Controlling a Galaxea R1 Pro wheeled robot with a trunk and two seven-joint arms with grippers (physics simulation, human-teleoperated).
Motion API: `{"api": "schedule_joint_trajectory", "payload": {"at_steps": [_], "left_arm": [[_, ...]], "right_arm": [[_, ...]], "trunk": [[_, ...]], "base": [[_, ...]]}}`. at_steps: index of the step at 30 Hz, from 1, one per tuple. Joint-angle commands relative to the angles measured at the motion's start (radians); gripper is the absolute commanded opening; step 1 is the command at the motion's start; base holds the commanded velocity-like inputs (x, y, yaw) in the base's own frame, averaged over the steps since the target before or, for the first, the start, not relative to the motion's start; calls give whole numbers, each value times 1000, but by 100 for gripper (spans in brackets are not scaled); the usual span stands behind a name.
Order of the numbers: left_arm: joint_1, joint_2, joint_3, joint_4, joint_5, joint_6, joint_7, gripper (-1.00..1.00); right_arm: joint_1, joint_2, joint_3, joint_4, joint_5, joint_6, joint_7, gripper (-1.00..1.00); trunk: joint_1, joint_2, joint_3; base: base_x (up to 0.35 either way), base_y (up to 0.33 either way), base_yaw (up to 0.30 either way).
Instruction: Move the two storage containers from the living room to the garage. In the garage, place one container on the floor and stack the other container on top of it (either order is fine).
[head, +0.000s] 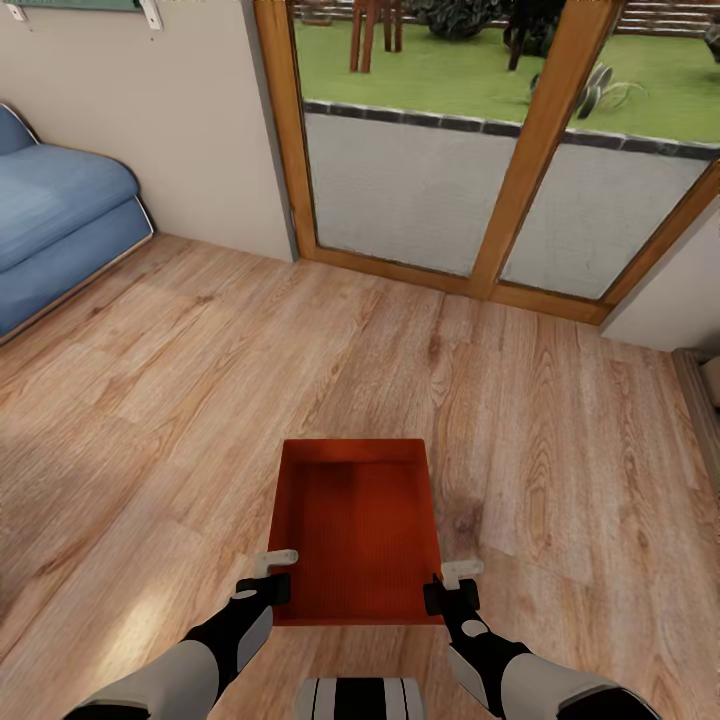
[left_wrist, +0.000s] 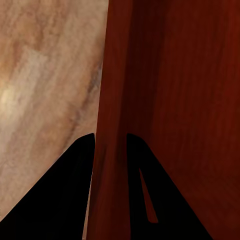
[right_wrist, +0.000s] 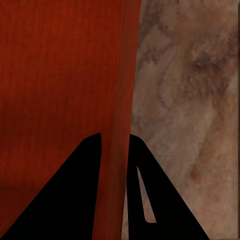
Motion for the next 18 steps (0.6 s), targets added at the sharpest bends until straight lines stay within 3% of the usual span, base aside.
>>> {"api": "schedule_joint_trajectory", "payload": {"at_steps": [1,18], "left_arm": [[0,1,4,-2,-3,2,11,-100],[0,1,5,-1,-3,2,11,-100]], "right_arm": [[-1,0,-18,2,-31,-8,-9,-100],[-1,-2,-18,2,-31,-8,-9,-100]], "trunk": [[-4,7,3],[-69,126,56]], "base": [[0,0,0],[0,0,0]]}}
